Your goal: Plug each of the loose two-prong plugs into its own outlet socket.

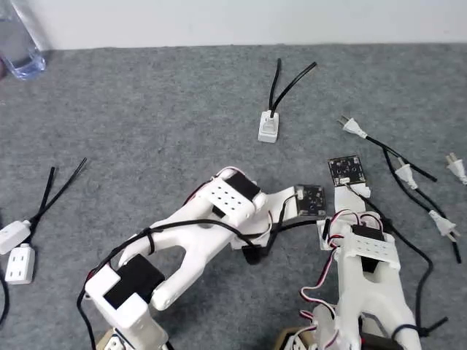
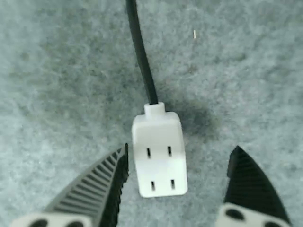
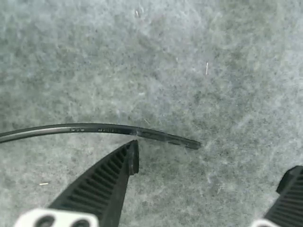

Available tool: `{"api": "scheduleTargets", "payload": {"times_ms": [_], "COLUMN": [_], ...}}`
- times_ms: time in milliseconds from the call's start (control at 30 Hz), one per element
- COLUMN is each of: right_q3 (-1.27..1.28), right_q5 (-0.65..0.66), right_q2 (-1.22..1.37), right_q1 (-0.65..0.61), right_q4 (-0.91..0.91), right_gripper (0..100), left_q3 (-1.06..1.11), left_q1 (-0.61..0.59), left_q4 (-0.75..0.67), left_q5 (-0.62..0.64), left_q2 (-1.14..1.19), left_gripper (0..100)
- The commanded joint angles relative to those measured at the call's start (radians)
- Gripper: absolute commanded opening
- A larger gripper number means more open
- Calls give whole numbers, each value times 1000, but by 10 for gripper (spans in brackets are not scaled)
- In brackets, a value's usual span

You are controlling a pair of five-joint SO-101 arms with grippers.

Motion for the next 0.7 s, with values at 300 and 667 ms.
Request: {"api": "scheduleTargets", "payload": {"times_ms": [300,667], "right_q3": [-32,-31], "right_q5": [-15,-110], "right_q2": [-28,-28], "right_q1": [8,-25], "right_q4": [-18,-16], "right_gripper": [439,439], "left_q3": [-562,-1107], "left_q1": [-26,-322], "left_q4": [388,578], "left_q5": [210,453], "left_q2": [-6,-135], "left_gripper": [316,316]}}
